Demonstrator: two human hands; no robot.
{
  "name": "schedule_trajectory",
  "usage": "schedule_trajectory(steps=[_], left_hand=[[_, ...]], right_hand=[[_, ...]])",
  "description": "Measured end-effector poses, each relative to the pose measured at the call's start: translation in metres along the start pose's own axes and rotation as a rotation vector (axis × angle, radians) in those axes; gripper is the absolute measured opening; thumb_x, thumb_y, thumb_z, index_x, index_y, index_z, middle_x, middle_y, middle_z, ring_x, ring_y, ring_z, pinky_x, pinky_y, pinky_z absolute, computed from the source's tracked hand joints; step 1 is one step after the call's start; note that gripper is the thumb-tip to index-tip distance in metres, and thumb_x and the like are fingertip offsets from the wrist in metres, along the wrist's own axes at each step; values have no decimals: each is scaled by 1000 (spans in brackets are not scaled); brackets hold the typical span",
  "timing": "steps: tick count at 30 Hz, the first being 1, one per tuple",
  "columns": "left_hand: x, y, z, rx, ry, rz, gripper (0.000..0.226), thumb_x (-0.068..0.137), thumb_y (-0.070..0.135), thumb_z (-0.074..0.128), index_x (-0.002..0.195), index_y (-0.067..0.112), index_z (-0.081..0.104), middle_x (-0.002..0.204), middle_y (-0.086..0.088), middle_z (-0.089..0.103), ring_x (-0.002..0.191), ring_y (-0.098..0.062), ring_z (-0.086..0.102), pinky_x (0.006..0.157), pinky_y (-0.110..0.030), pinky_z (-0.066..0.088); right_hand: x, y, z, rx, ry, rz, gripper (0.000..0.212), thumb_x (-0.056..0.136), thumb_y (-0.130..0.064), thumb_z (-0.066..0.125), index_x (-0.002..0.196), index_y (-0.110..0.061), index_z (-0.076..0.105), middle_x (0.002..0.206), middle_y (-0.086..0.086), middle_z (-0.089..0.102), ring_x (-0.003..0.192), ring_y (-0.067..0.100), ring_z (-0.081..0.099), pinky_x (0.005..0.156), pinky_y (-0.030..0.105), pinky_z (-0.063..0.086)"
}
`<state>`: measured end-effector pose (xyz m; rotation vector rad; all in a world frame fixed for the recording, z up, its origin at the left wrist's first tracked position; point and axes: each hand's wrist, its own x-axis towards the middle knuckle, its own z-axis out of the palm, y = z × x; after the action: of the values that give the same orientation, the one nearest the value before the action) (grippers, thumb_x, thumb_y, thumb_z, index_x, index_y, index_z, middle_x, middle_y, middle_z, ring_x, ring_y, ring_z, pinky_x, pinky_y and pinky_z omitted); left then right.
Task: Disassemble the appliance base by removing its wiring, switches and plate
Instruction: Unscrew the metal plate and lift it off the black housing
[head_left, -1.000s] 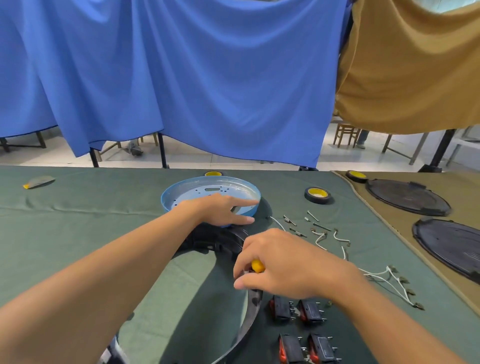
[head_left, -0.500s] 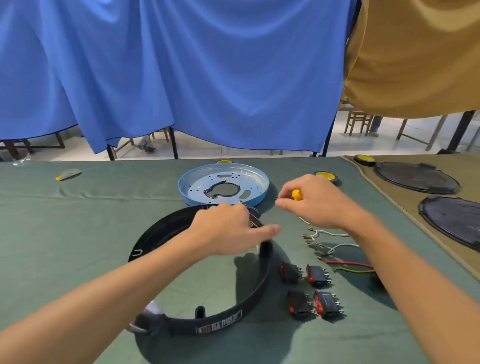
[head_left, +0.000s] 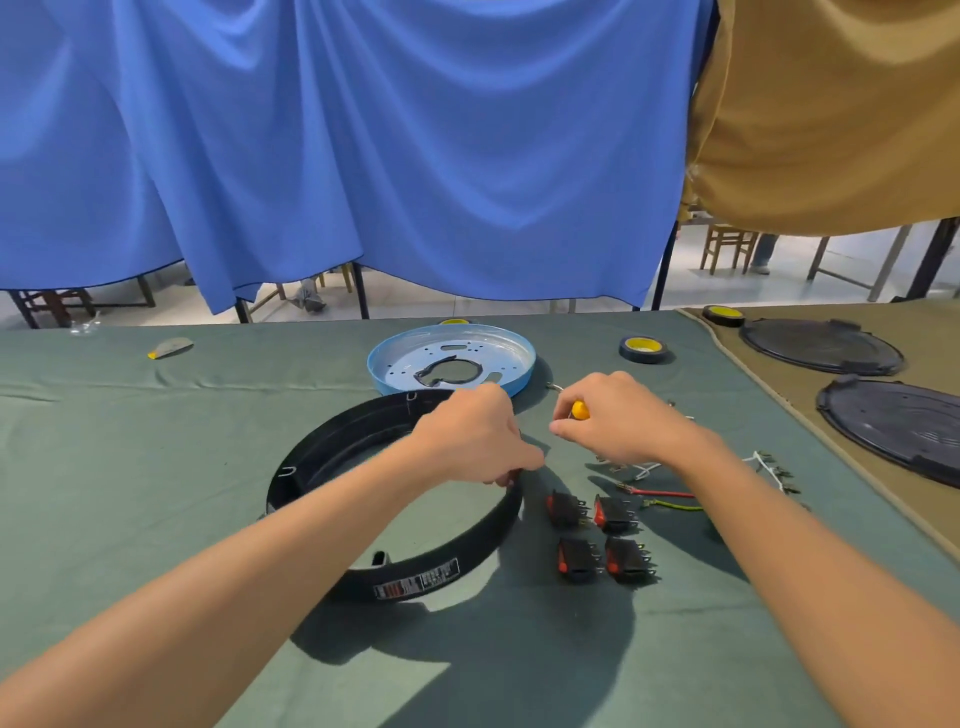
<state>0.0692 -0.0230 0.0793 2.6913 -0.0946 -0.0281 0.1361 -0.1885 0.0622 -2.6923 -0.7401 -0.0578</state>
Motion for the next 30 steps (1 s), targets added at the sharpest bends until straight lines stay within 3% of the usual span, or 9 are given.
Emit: schedule_trajectory(steps=[3,6,11,14,17,20,23,26,30], left_hand=[[-2,1,-22,-4,55,8,26,77,25,64,56,11,70,59,-4,69,56,-15,60,69,-36,57],[0,-3,-43,-89,97,-9,27,79,23,65,55,11,69,52,0,64,52,-12,58,61,-28,52],[-1,-8,-51,-121,104,10,28,82,25,66,56,13,69,49,5,62,46,-5,55,52,-16,45],[-3,-6,-41,-66,126,23,30,81,23,65,52,16,69,49,3,63,46,-4,56,47,-14,46],[-5,-5,-25,-20,172,28,29,78,25,67,50,18,66,52,5,63,57,-13,60,60,-30,53],[-7,-4,-3,95,209,49,30,76,36,67,50,28,56,76,4,67,76,-24,60,62,-32,45],[-4,-6,18,187,240,57,29,80,41,62,57,27,53,86,0,64,80,-30,55,65,-31,38],[-6,-11,33,262,244,57,36,84,47,54,62,19,53,77,-1,55,77,-32,52,63,-31,35],[-16,-22,38,358,233,140,49,79,63,48,65,16,57,63,6,48,68,-28,51,58,-30,34]], right_hand=[[-2,1,-4,11,-22,-22,11,91,-34,60,92,-28,69,105,-2,64,101,18,52,88,43,50],[-4,-2,-5,3,-74,-71,6,88,-31,63,90,-33,68,98,-3,61,98,17,50,81,36,47],[-7,-14,-3,-34,-143,-132,15,88,-30,65,102,-31,70,102,-3,60,98,16,50,78,32,42],[-9,-14,-19,32,-62,-71,19,89,-22,59,107,-28,63,109,0,60,98,17,55,82,37,51],[-17,-11,-41,372,23,-33,14,94,-15,54,105,-23,55,99,-5,60,90,13,58,74,33,50],[-19,-19,-54,576,313,-116,7,98,-13,52,103,-15,56,98,-2,66,90,8,65,79,29,54],[-17,-32,-51,781,519,-180,11,97,-13,56,104,-6,52,92,7,71,82,9,71,77,25,58],[-15,-41,-40,939,570,-201,11,97,-11,57,101,-6,49,90,14,70,79,13,73,71,22,57],[-11,-48,-28,959,536,-224,10,97,-9,55,102,-8,47,89,19,66,78,16,73,71,24,58]])
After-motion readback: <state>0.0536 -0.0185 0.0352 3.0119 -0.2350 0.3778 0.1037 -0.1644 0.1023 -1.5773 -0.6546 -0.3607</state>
